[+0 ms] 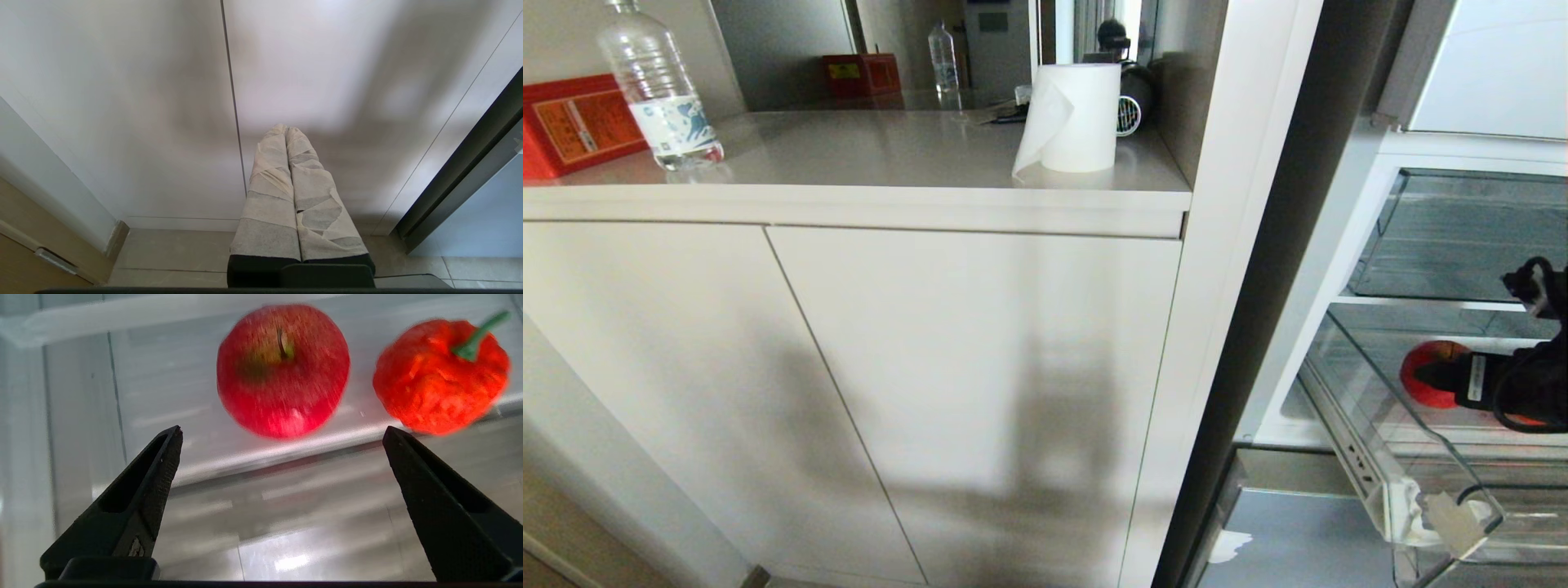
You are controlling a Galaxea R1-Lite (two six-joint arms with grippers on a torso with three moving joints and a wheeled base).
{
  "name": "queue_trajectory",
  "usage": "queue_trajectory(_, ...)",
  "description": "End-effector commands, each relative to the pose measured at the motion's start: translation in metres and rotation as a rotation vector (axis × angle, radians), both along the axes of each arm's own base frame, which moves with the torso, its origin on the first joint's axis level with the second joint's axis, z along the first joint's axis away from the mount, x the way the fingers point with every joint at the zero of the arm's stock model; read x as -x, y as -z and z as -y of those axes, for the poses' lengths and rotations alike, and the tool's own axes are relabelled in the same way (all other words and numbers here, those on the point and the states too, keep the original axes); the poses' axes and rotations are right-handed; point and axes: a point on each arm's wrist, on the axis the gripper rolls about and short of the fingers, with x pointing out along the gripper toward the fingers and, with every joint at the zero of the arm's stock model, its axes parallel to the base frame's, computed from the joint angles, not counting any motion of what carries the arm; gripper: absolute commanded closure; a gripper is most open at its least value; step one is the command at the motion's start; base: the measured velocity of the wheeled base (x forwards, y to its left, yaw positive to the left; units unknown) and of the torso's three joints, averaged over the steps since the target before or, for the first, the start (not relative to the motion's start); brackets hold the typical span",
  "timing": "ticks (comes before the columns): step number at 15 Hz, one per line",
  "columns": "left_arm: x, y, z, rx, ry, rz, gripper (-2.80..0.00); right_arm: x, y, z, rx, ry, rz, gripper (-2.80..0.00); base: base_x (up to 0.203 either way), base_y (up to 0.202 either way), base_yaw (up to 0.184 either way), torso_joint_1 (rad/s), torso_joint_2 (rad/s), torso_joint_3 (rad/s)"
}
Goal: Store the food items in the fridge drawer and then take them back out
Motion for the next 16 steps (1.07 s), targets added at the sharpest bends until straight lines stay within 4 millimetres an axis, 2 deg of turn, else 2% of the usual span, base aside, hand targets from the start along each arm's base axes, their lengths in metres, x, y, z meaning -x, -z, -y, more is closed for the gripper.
queue_trajectory(1, 0.0, 0.0, 0.0, 0.0, 0.0, -0.001, 0.0, -0.007, 0.009, 0.001, -0.002, 0.002, -0.022, -2.8, 0.0, 0.0, 0.0, 0.0, 0.0, 0.0)
queue_trajectory(7, 0.0, 0.0, 0.0, 0.0, 0.0, -0.001, 0.0, -0.019, 0.022, 0.003, -0.005, 0.003, -0.036, -2.8, 0.0, 0.0, 0.0, 0.0, 0.0, 0.0)
queue_trajectory(12, 0.0, 0.0, 0.0, 0.0, 0.0, -0.001, 0.0, -0.02, 0.022, 0.003, -0.005, 0.004, -0.036, -2.8, 0.0, 0.0, 0.0, 0.0, 0.0, 0.0)
queue_trajectory(13, 0.0, 0.0, 0.0, 0.0, 0.0, -0.001, 0.0, -0.019, 0.023, 0.003, -0.006, 0.006, -0.038, 0.0, 0.0, 0.0, 0.0, 0.0, 0.0, 0.0)
queue_trajectory(16, 0.0, 0.0, 0.0, 0.0, 0.0, -0.001, 0.0, -0.018, 0.025, 0.004, -0.007, 0.009, -0.047, 0.0, 0.0, 0.0, 0.0, 0.0, 0.0, 0.0)
